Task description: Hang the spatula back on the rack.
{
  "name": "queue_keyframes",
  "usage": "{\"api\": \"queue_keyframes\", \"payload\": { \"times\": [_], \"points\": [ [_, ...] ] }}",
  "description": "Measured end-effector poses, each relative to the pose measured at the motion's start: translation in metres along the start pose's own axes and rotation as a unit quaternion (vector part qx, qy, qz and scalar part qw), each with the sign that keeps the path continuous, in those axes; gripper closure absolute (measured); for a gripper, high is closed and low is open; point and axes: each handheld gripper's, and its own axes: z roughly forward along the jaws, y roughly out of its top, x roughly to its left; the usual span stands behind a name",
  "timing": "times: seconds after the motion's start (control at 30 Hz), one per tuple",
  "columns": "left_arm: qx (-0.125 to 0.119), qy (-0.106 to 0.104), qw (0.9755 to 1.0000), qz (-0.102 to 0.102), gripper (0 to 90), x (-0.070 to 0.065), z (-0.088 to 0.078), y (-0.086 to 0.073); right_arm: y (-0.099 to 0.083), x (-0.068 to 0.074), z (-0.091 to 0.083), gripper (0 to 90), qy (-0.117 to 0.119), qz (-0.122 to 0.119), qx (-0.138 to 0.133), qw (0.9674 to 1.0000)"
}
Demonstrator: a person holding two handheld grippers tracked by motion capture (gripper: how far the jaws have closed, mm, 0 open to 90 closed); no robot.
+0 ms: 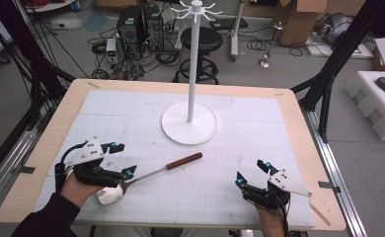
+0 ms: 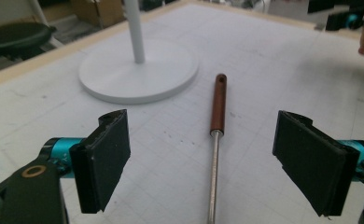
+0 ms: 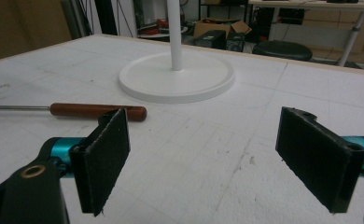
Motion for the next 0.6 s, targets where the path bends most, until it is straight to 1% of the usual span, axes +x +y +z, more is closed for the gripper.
{"api": "queue_keyframes", "payload": {
  "times": [0.03,0.07,0.1,0.17,0.2,0.23,0.27,0.3,0.33,0.37,0.4,0.43,0.47,0.5,0.53,0.57,0.6],
  "points": [
    [0.000,0.000,1.0000,0.000,19.5,0.000,0.000,0.000,0.000,0.000,0.000,16.5,0.000,0.000,0.000,1.0000],
    [0.022,-0.012,0.9997,0.003,20.0,0.000,0.010,0.001,0.000,0.000,0.000,16.5,0.000,0.001,0.000,1.0000],
    [0.022,-0.012,0.9997,0.003,21.6,0.000,0.010,0.001,0.000,0.000,0.000,16.5,0.000,0.001,0.000,1.0000],
    [0.042,-0.027,0.9988,0.004,25.2,0.000,0.019,0.001,-0.001,-0.001,0.000,16.5,0.001,0.005,0.001,1.0000],
    [0.063,-0.045,0.9970,0.000,27.8,0.001,0.027,0.000,-0.001,-0.002,0.000,16.5,0.000,0.003,-0.001,1.0000],
    [0.076,-0.050,0.9958,0.002,30.1,0.001,0.031,0.000,-0.001,-0.002,-0.001,16.5,0.000,0.005,0.000,1.0000],
    [0.088,-0.051,0.9948,-0.001,30.3,0.001,0.035,-0.001,0.000,-0.002,-0.001,16.5,0.001,0.006,0.000,1.0000],
    [0.088,-0.051,0.9948,-0.001,31.2,0.001,0.035,-0.001,0.000,-0.002,-0.001,16.5,0.001,0.006,0.000,1.0000],
    [0.114,-0.060,0.9917,-0.005,34.3,0.002,0.042,-0.003,0.000,-0.002,0.000,16.5,0.000,0.003,-0.001,1.0000],
    [0.114,-0.060,0.9917,-0.005,36.5,0.002,0.042,-0.003,0.000,-0.001,0.000,16.5,0.001,0.004,0.000,1.0000],
    [0.137,-0.066,0.9884,-0.007,37.4,0.003,0.048,-0.005,0.000,-0.001,0.000,16.5,0.001,0.004,0.000,1.0000],
    [0.146,-0.067,0.9870,-0.010,37.9,0.003,0.052,-0.006,0.000,-0.001,0.000,16.5,0.002,0.003,-0.001,1.0000],
    [0.146,-0.067,0.9870,-0.010,39.4,0.003,0.052,-0.006,0.000,-0.001,0.000,16.5,0.002,0.003,0.000,1.0000],
    [0.170,-0.066,0.9832,-0.006,40.4,0.003,0.058,-0.009,0.000,0.000,0.000,16.5,0.002,0.002,0.001,1.0000],
    [0.170,-0.066,0.9832,-0.006,42.4,0.003,0.058,-0.009,0.000,0.000,0.000,16.5,0.002,0.002,0.001,1.0000],
    [0.190,-0.067,0.9794,-0.004,45.0,0.003,0.063,-0.012,0.000,0.000,0.000,16.5,0.002,0.003,0.001,1.0000],
    [0.190,-0.067,0.9794,-0.004,46.5,0.003,0.063,-0.012,-0.001,0.000,0.000,16.5,0.002,0.004,0.002,1.0000]
  ]
}}
